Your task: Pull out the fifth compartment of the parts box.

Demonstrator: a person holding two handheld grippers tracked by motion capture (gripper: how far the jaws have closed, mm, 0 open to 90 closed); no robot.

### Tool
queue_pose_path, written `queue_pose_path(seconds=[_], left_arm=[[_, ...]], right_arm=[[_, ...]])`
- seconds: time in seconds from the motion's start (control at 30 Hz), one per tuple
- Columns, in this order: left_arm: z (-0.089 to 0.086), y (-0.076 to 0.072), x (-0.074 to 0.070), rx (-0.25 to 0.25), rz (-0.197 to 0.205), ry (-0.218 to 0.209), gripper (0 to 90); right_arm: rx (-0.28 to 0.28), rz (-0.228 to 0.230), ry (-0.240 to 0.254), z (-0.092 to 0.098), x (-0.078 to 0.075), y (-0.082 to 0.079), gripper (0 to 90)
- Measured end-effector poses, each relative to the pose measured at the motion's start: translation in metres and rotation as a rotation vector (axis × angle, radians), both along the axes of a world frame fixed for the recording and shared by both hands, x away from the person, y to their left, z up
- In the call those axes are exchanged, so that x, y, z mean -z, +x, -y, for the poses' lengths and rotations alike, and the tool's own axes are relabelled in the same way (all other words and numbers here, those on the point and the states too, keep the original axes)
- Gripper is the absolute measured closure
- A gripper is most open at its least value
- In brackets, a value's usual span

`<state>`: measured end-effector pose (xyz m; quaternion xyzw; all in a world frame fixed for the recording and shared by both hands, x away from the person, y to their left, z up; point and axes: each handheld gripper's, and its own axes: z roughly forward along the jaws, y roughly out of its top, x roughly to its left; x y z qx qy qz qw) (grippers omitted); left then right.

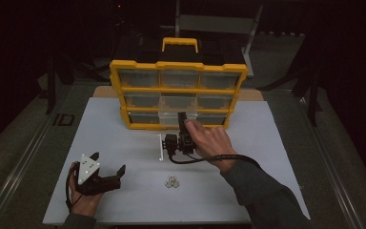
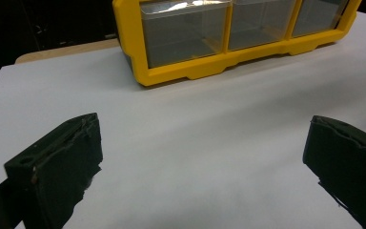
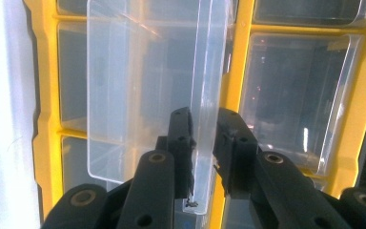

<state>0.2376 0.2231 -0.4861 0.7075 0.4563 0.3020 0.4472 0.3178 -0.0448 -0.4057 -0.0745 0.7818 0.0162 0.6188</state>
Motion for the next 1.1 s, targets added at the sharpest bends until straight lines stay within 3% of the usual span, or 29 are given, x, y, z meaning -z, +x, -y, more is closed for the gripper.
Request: queue_pose_path(seconds=[0.67, 1.1], left_arm=[[0.0, 0.0, 0.0, 0.001, -0.002, -0.001, 0.0], [0.0, 0.0, 0.0, 0.0, -0.005, 0.002, 0.0]], right_arm=[[-0.009, 0.007, 0.009, 0.002, 0.002, -0.003, 73.9], [-0.023, -0.007, 0.109, 0.012, -0.001, -0.01, 63.5]])
